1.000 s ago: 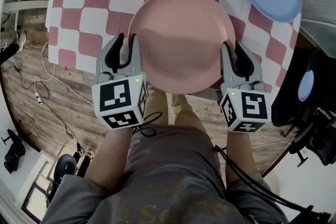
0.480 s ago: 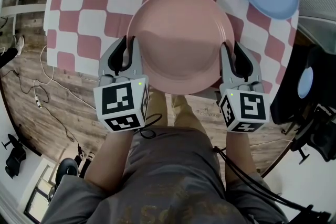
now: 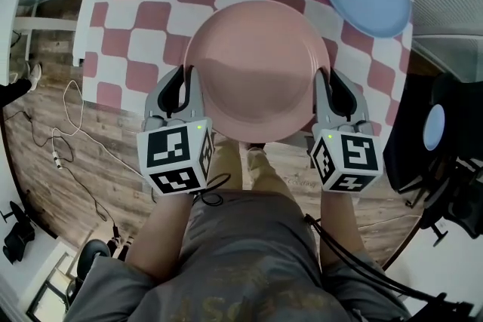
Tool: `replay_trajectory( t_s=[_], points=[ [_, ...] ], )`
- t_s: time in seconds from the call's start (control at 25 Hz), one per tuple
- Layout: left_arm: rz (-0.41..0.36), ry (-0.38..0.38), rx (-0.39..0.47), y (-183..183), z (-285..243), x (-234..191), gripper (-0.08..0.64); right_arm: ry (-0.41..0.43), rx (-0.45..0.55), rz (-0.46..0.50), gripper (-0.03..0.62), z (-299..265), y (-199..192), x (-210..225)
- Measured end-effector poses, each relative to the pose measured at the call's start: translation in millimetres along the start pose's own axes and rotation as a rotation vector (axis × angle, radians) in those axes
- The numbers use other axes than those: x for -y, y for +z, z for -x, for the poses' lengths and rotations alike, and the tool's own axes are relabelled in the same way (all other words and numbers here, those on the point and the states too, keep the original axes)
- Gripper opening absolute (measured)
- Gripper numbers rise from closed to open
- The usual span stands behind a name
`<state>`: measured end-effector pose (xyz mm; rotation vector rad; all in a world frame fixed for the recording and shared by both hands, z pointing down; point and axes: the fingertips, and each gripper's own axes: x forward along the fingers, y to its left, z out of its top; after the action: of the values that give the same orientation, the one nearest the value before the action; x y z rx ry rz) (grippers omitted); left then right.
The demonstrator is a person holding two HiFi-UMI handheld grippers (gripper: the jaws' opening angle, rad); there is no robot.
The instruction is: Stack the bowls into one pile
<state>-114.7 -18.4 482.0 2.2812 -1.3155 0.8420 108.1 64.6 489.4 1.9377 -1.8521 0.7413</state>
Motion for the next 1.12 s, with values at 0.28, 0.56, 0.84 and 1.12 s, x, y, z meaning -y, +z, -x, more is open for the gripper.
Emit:
replay_trajectory(
  t_s=[0.28,0.56,0.84,1.12],
  points=[
    [-0.006,0.013,0.069,50.2,40.0,-10.3,0.043,0.0,0.107,0.053,0.063,25.5,67.3,-12.7],
    [-0.009,0.056,0.115,74.1,88.2,-17.5,0.043,0.033,0.155,0.088,0.063,59.0,101.9,-32.6],
    [0.013,0.085,0.142,79.7,114.0,-24.0,0.043,0.071,0.183,0.121,0.063,72.8,118.0,-46.5],
    [0.044,0.118,0.158,80.5,128.7,-35.5,0.043,0.109,0.205,0.149,0.063,77.7,129.6,-61.8]
  ],
)
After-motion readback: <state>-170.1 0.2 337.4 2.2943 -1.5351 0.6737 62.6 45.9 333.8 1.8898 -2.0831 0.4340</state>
